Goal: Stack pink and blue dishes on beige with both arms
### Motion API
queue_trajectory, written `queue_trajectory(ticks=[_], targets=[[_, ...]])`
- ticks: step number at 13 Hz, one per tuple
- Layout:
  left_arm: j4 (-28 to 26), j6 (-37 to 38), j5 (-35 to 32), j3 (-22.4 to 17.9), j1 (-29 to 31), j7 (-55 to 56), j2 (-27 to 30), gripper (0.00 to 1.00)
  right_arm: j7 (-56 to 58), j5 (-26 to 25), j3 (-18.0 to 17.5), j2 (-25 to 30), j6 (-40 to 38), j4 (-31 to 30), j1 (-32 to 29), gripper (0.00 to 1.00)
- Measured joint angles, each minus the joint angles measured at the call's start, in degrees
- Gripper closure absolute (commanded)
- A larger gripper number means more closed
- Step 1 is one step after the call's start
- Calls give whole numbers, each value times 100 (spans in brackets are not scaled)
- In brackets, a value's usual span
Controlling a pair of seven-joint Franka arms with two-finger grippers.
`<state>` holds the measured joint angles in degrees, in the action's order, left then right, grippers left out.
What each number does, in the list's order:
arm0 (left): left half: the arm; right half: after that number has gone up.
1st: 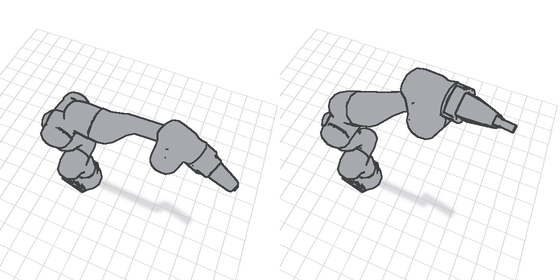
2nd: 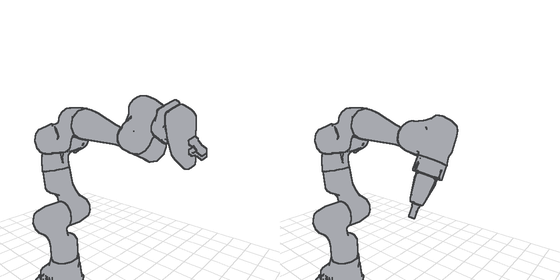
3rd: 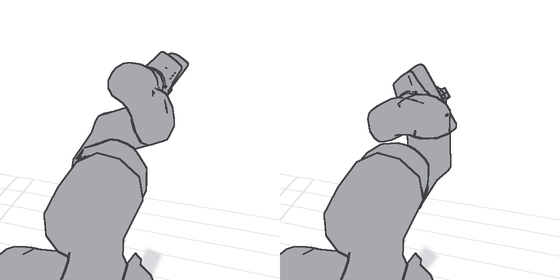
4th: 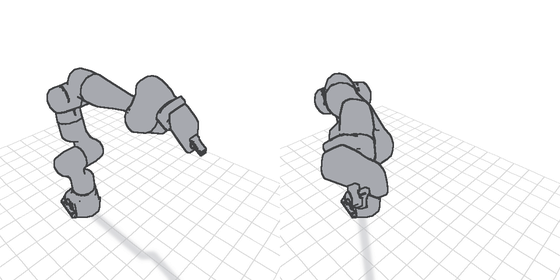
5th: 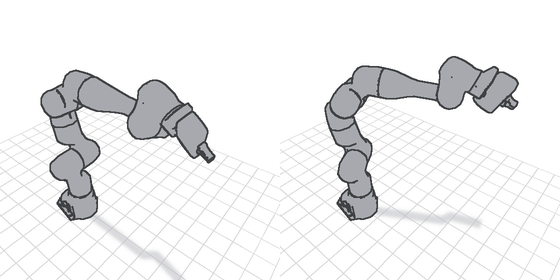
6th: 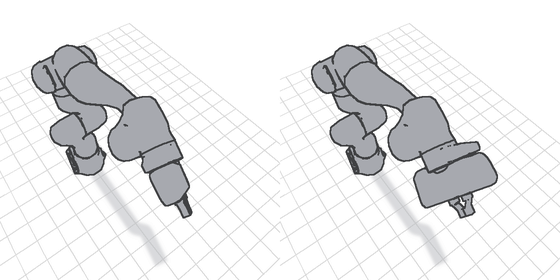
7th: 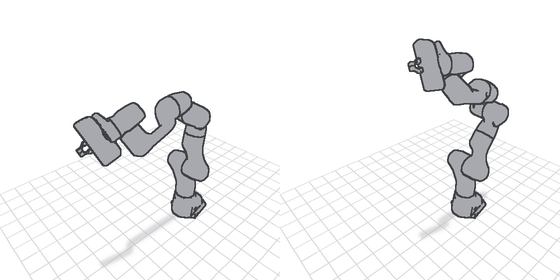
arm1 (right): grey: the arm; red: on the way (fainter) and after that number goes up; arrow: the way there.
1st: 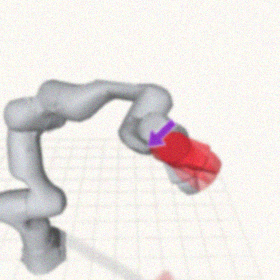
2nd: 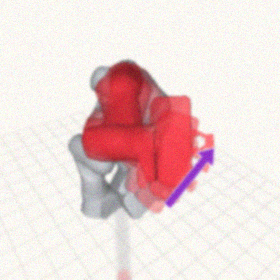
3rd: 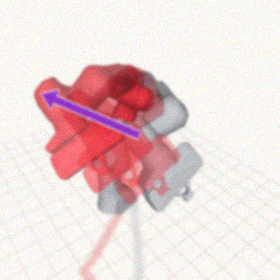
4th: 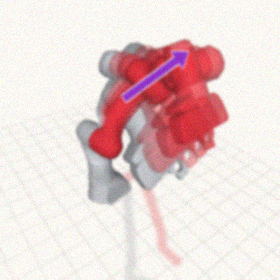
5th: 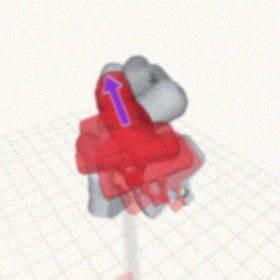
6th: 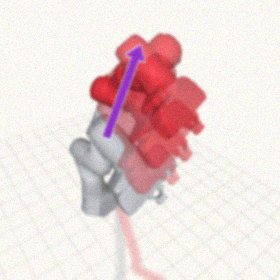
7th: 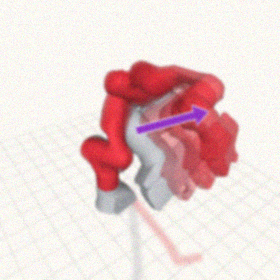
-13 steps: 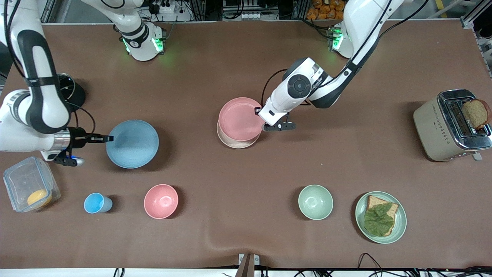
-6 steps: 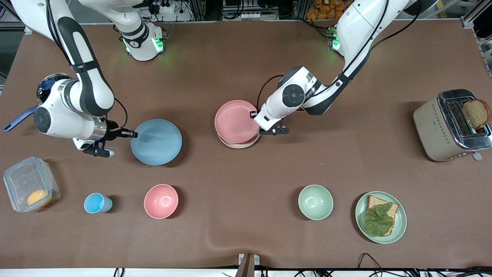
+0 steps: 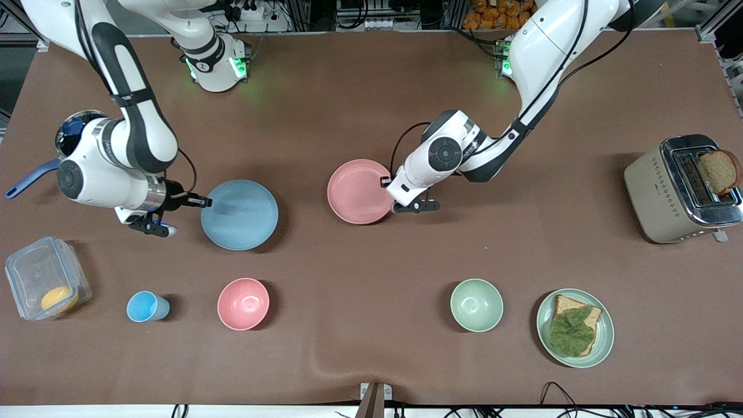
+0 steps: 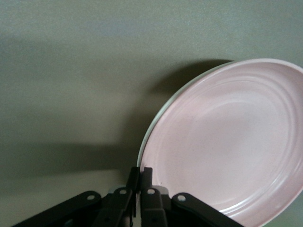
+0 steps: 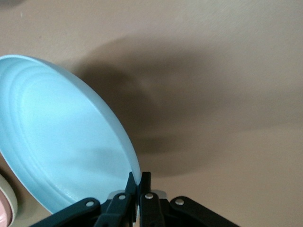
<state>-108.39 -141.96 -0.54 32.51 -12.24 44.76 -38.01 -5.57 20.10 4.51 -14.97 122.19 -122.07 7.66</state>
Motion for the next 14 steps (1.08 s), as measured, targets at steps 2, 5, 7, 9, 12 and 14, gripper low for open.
queue_trajectory(ticks=[2, 5, 7, 9, 12, 14], targets=[[18, 0, -1, 0, -6, 20, -35, 1, -378, 5, -13, 62, -197, 0, 266, 100], [101, 0, -8, 1, -52, 305, -39, 0, -1028, 289, -25, 227, -534, 0, 712, 100], [203, -1, -21, 0, -71, 371, 17, 0, -1649, 398, -30, 291, -541, 10, 1136, 100], [333, 260, -29, -36, 57, 375, 365, 0, -2129, 575, -34, 299, -512, 33, 1546, 100], [630, 1342, -45, -66, 684, 348, 1409, 0, -2619, 820, -36, 285, -336, 39, 2044, 100], [920, 2267, -48, -81, 1111, 133, 2039, 0, -3196, 840, -37, 227, -1, 45, 2505, 100]])
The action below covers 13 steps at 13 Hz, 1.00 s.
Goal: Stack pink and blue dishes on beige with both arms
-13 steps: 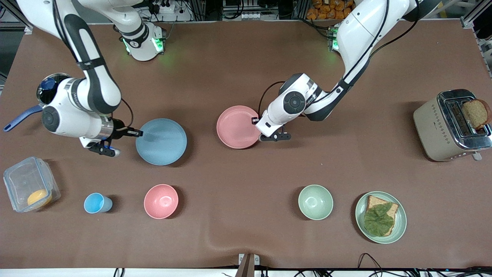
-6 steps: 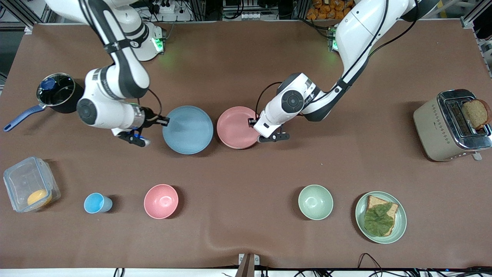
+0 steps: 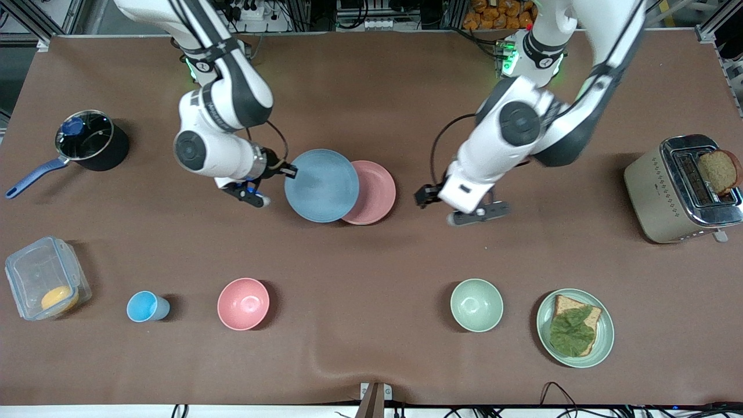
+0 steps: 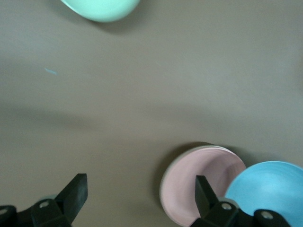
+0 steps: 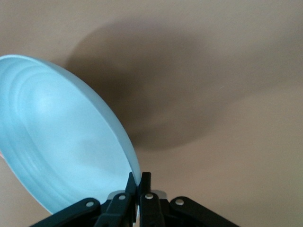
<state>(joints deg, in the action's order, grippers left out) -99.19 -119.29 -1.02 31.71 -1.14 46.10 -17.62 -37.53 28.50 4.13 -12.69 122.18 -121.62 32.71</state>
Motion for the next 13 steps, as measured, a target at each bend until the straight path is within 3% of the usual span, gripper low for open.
queue_trajectory(ticks=[5, 9, 10, 11, 13], targets=[[796, 1695, -8, -44, 1119, -1894, 691, 0, -1040, 9, -1, -533, 502, 394, 848, 100], [888, 1943, -8, -52, 1775, -3199, 1038, 0, -1273, 18, 1, -854, 773, 498, 1042, 100], [891, 2010, -9, -53, 1856, -3401, 1124, 0, -1298, 19, 2, -876, 791, 509, 1059, 62], [892, 2102, -8, -51, 1911, -3525, 1197, 0, -1323, 21, 12, -877, 791, 524, 1059, 1], [895, 2228, -9, -55, 1975, -3639, 1332, 0, -1440, 31, 63, -877, 790, 600, 1040, 0]])
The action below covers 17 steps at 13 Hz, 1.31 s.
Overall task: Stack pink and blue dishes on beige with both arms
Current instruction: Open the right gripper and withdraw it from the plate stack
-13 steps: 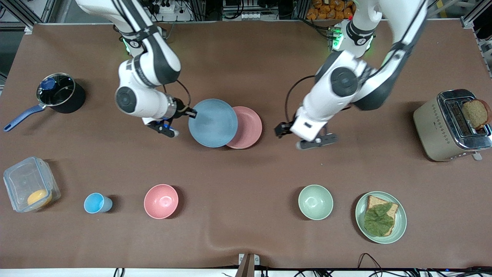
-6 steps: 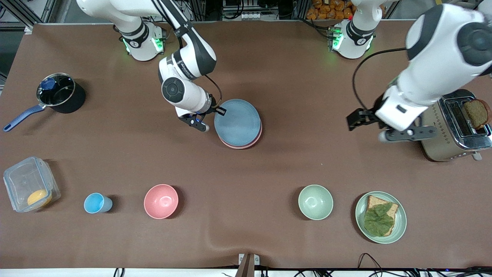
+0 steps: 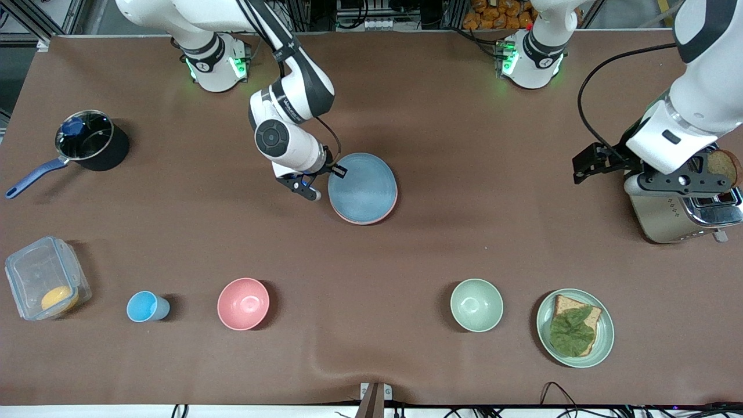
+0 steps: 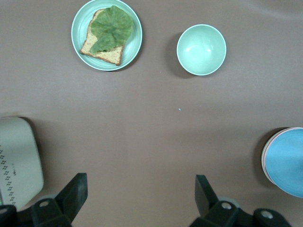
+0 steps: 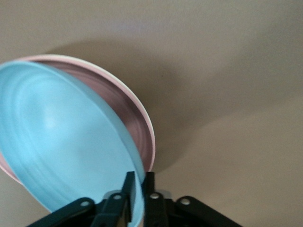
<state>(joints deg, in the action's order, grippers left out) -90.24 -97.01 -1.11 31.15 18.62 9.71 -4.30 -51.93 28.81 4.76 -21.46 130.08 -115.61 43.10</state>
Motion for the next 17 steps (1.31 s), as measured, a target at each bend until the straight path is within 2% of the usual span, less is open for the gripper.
queue_trajectory(ticks=[2, 3, 5, 6, 8, 10, 13, 15, 17], targets=[[2, 132, 0, -140, -89, -71, 183, 0, -65, 1, 63, 17, -199, 196, -26, 0], [2, 227, 0, -475, -366, -73, 282, 0, -72, -13, 138, 37, -541, 378, -58, 0], [2, 320, 0, -1393, -1105, -100, 424, 0, 1, -287, 404, 116, -1532, 891, -247, 0], [1, 380, 0, -1605, -1258, -114, 460, 0, 192, -535, 550, 184, -2032, 1141, -387, 0], [-1, 496, 0, -1700, -1326, -121, 488, 0, 1131, -877, 877, 323, -2808, 1482, -742, 0], [-5, 514, 0, -1735, -1350, -121, 495, 0, 2420, -988, 1263, 429, -3218, 1563, -1137, 0], [-8, 677, 0, -2026, -1601, -121, 536, 0, 3952, -1432, 1890, 559, -3450, 1569, -1572, 0], [-8, 708, 0, -2212, -1733, -121, 560, 0, 4589, -1565, 2247, 646, -3461, 1575, -1581, 0], [-8, 758, 0, -2224, -1738, -121, 569, 0, 4989, -1579, 2530, 768, -3506, 1626, -1579, 0]])
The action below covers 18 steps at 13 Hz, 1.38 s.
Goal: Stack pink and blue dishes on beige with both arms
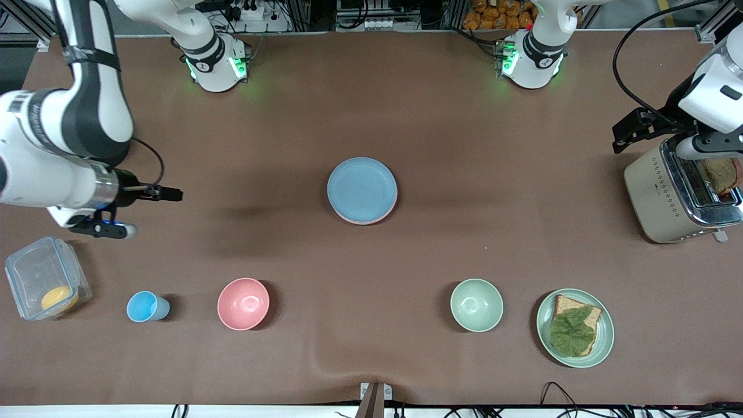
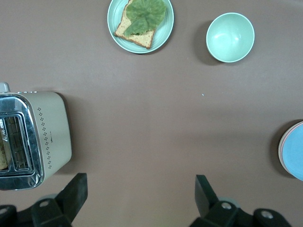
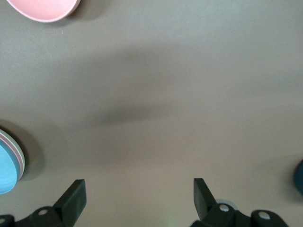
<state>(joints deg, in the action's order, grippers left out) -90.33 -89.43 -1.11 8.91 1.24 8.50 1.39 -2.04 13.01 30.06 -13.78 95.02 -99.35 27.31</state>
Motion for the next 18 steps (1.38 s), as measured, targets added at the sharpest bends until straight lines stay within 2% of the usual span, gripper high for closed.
queue_trajectory(ticks=[2, 4, 5, 6, 8, 9, 10, 13, 18], targets=[[0, 98, 0, -1, -4, 0, 6, 0, 189, -22, 219, 157, -310, 238, -2, 0], [0, 197, 0, -9, -3, 0, 18, 0, 239, -60, 195, 307, -674, 575, -140, 0], [0, 217, 0, -10, -3, 0, 26, 0, 258, -116, -55, 412, -739, 672, -402, 0], [0, 232, 0, -11, -3, 0, 38, 0, 272, -384, -691, 597, -786, 729, -954, 0], [0, 242, 0, -14, -3, 0, 54, 0, 270, -673, -1612, 900, -868, 750, -1697, 0], [1, 261, 0, -19, -3, 0, 67, 0, 270, -733, -1952, 1061, -943, 754, -1996, 0], [1, 313, 0, -26, -2, 0, 84, 0, 270, -757, -2122, 1206, -987, 756, -2163, 0], [1, 411, 0, -36, -2, 0, 110, 0, 270, -792, -2172, 1402, -1036, 770, -2237, 0], [1, 473, 0, -46, -1, 0, 113, 0, 369, -1024, -2188, 1407, -1045, 883, -2238, 0]])
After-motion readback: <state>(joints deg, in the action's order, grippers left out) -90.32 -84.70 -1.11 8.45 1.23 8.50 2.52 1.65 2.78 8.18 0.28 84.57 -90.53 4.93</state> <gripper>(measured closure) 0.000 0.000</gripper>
